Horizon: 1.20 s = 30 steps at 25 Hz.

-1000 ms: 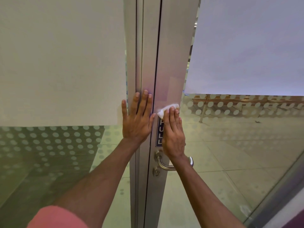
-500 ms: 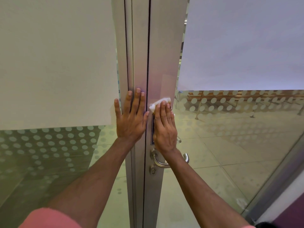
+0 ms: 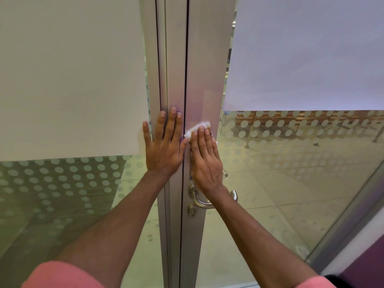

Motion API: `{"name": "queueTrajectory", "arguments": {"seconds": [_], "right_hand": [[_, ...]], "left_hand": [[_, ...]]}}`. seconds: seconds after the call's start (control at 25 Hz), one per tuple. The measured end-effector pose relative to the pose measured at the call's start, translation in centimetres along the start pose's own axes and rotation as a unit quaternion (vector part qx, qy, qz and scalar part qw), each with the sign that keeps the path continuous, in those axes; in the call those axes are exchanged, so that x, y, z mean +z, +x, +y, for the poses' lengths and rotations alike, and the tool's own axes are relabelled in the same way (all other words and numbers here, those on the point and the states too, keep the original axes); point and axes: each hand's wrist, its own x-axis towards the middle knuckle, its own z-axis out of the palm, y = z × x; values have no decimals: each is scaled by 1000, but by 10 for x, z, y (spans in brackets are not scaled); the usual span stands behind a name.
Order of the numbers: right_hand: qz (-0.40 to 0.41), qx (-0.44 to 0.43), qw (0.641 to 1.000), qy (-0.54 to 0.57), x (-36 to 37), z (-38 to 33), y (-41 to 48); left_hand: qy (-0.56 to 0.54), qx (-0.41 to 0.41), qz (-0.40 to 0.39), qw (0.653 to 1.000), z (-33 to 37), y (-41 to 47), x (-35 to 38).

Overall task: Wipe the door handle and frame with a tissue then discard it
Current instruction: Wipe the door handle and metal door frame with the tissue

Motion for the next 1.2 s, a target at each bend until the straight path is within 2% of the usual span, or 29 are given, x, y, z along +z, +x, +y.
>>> {"name": "queueTrajectory", "arguments": {"seconds": [0.12,0.24,0.44,0.56,0.72,0.96,1.12,1.2], "right_hand": [[-41,-27,999,-9,1,-3,-21],[-27,-42,999,-6,-2,-2,-6],[30,42,998,28,1,-9,13],[-10,100,994,41,6,-13,-24],[-62,75,995,16,-1,-6,-41],[24,116,993,19,-14,-3,30],[-62,60,996,-28,-15,-1,-24],[-66,56,995,-39,-16,7,-23]], "left_hand": [[2,1,5,1000,0,0,0],[2,1,7,1000,-1,0,1],[-6,1,1,1000,-2,0,0],[0,0,0,1000,-1,-1,0],[0,-2,-4,1000,0,-1,0],[-12,-6,-11,1000,0,0,-2],[-3,-4,-16,1000,0,-1,-2],[-5,-7,-16,1000,-1,0,-2]]}}
